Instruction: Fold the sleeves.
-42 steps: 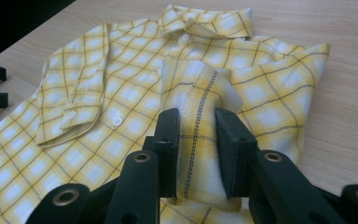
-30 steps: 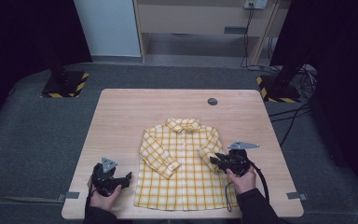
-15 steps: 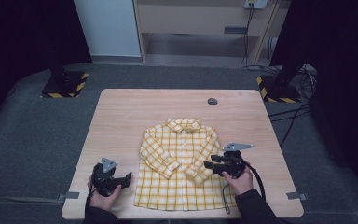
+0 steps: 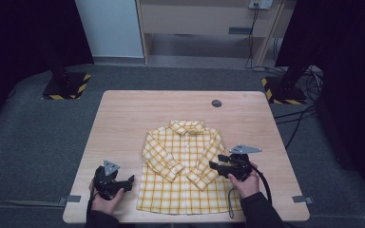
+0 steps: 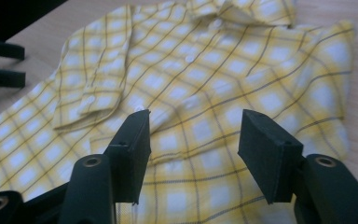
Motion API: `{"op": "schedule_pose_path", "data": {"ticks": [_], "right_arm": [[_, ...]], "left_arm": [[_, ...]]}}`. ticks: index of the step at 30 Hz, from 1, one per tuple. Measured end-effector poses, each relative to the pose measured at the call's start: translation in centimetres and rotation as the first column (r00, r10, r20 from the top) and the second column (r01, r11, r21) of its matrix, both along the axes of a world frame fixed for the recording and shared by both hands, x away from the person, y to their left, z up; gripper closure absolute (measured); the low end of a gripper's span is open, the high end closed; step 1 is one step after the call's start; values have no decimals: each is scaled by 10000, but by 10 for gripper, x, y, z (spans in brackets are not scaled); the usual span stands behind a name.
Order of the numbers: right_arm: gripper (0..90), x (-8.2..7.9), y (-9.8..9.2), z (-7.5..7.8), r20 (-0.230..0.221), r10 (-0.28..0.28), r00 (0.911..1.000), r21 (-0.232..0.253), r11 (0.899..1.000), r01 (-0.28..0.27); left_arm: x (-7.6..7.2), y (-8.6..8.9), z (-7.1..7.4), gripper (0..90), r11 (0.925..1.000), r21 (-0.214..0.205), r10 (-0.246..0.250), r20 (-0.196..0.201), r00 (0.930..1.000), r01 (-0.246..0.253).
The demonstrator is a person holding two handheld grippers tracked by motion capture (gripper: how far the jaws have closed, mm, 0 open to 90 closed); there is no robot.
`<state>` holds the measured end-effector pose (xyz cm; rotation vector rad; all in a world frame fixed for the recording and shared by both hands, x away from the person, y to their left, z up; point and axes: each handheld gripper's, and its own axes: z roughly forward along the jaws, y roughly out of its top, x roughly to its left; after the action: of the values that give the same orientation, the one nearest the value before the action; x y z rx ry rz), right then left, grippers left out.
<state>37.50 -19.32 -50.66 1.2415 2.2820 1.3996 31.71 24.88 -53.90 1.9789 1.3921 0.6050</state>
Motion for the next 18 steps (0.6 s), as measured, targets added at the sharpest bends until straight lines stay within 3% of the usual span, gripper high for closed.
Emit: {"op": "schedule_pose_path", "data": {"ticks": [4,7,10,18], "right_arm": [[314,4,-3,-6,731,-607,9955,-75,9981,614],[298,10,-5,-14,174,-418,9990,-113,9991,420],[280,15,-3,-21,164,-351,9992,-717,9968,362],[253,25,-2,-31,191,-631,9978,-1140,9914,649]], "left_arm": [[0,0,0,97,10000,5,0,1,10000,0],[0,0,0,97,10000,9,0,1,10000,0],[0,0,0,97,10000,10,-1,-1,10000,1],[0,0,0,96,10000,8,-3,1,10000,3]]}}
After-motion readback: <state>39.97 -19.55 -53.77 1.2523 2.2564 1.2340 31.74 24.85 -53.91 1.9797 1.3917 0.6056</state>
